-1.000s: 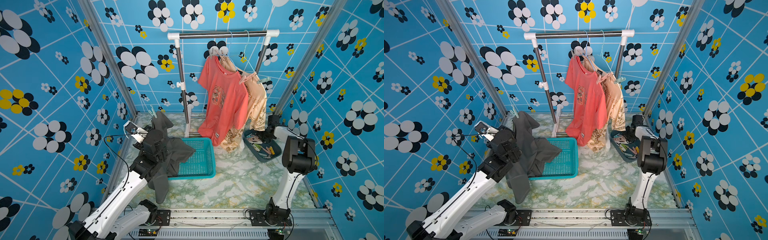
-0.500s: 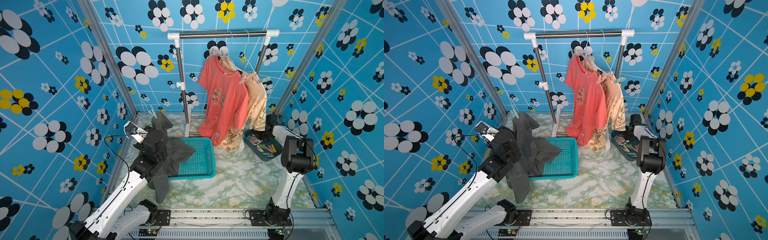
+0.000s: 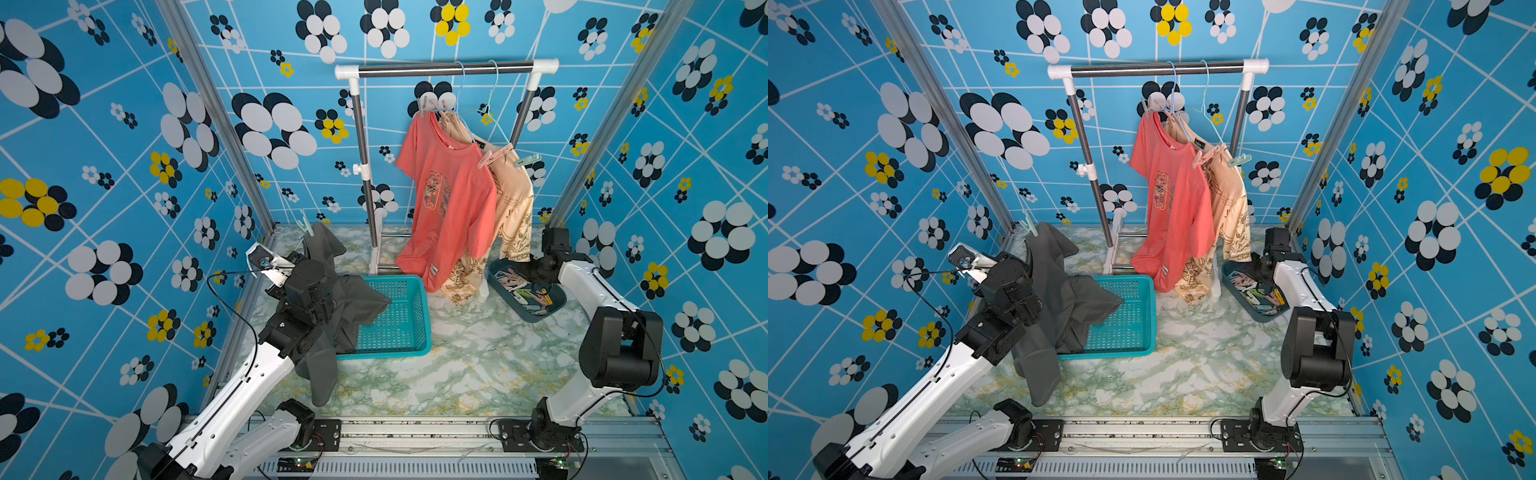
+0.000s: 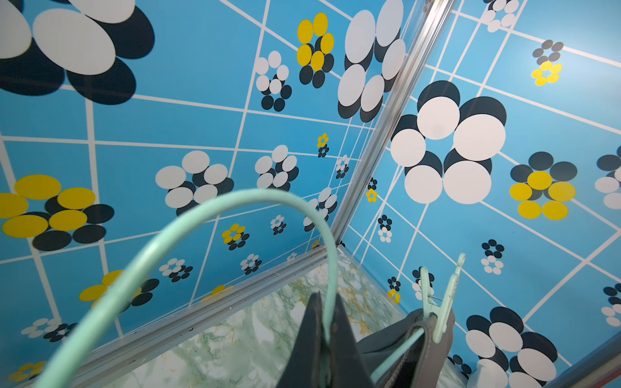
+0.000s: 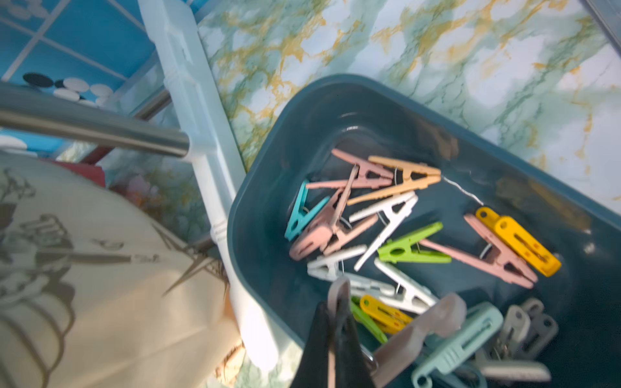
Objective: Use clothespins to secure the t-shirt on both sides of the hanger
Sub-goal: Pick up the clothespin from the storage box, then place the clothespin at the center of the board.
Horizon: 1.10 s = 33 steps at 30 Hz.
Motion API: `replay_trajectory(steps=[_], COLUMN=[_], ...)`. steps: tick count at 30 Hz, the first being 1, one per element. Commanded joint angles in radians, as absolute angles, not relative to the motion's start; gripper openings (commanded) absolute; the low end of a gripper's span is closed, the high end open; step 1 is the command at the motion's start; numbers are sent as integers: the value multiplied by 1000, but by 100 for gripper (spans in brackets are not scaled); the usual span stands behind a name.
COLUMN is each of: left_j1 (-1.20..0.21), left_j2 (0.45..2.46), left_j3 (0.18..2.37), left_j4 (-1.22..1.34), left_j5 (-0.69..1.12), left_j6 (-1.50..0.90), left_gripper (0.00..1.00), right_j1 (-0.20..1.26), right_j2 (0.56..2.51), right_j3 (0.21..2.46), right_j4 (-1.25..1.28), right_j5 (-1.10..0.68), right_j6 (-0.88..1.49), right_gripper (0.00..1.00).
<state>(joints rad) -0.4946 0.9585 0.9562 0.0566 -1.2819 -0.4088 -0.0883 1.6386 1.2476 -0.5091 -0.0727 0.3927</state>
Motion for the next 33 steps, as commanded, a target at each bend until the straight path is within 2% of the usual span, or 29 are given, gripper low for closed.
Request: replay_trajectory(steps=[1, 7, 11, 18, 24, 25, 27, 28, 33], left_j1=[-485, -485, -485, -485, -484, -485, -485, -485, -485], left_j2=[946, 939, 934, 925, 929, 930, 931, 933, 935], left_j3=[953, 954, 957, 957, 953, 953, 953, 953, 951], left_j4=[65, 59, 52, 48, 48, 48, 48, 50, 51], left_j5=[-1284, -1290, -1296, -1297, -1290, -1290, -1291, -1291, -1292], left_j6=[-425, -425, -429, -433, -438, -438, -437, -438, -437], left_gripper=[0, 0, 0, 0, 0, 0, 0, 0, 0], right_j1=[26, 303, 465, 650, 683, 684, 682, 686, 686], right_j2=[1497, 1243, 1169, 1255, 1315, 1322, 1326, 1323, 1254], right_j3=[1140, 932, 824, 694, 651, 650, 658, 665, 698], right_j4=[-538, -520, -496, -430, -388, -392, -413, -434, -548], right_j5=[-47, -22, -33, -58, -44, -36, -23, -12, 43], right_j6=[308, 318, 314, 386, 458, 462, 468, 475, 511], right_gripper=[0, 0, 0, 0, 0, 3, 24, 30, 40])
